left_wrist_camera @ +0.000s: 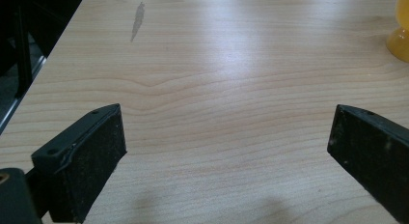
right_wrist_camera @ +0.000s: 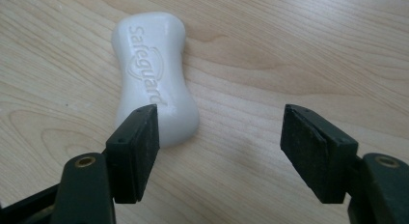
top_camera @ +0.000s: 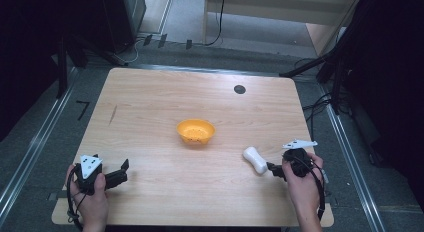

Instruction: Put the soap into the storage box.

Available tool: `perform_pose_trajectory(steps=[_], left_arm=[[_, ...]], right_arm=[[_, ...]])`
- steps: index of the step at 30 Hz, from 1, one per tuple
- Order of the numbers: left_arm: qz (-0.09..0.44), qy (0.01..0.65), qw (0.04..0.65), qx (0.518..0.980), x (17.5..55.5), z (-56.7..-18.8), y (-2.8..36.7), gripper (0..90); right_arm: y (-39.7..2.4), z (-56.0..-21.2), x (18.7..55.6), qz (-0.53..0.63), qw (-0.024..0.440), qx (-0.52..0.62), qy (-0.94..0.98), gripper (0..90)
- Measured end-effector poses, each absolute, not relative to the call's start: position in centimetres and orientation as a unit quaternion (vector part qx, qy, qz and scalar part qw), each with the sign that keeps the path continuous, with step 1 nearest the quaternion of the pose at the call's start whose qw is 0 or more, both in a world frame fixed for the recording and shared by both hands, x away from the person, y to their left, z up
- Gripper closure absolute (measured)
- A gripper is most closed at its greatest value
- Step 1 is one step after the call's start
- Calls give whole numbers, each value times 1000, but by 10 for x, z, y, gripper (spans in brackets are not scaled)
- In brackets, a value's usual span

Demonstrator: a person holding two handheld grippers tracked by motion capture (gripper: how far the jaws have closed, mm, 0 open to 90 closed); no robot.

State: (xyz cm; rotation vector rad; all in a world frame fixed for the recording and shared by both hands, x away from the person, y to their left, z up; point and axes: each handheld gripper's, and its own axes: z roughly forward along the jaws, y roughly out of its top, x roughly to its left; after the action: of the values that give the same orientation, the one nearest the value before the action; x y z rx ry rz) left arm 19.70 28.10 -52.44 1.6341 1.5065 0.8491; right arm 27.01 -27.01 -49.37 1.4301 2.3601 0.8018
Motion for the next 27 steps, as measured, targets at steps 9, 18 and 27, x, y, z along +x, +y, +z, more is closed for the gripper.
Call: perform_pose_trajectory(steps=[9,18,27], left_arm=[[331,588,373,637,197,-524,281,0],[329,589,374,637,197,-524,282,0],[327,590,374,637,197,-524,282,0]], right_arm=[[-260,-486,279,274,118,487,821,307],[-244,-485,289,263,103,479,831,307],[-228,-489,300,242,89,471,844,310]])
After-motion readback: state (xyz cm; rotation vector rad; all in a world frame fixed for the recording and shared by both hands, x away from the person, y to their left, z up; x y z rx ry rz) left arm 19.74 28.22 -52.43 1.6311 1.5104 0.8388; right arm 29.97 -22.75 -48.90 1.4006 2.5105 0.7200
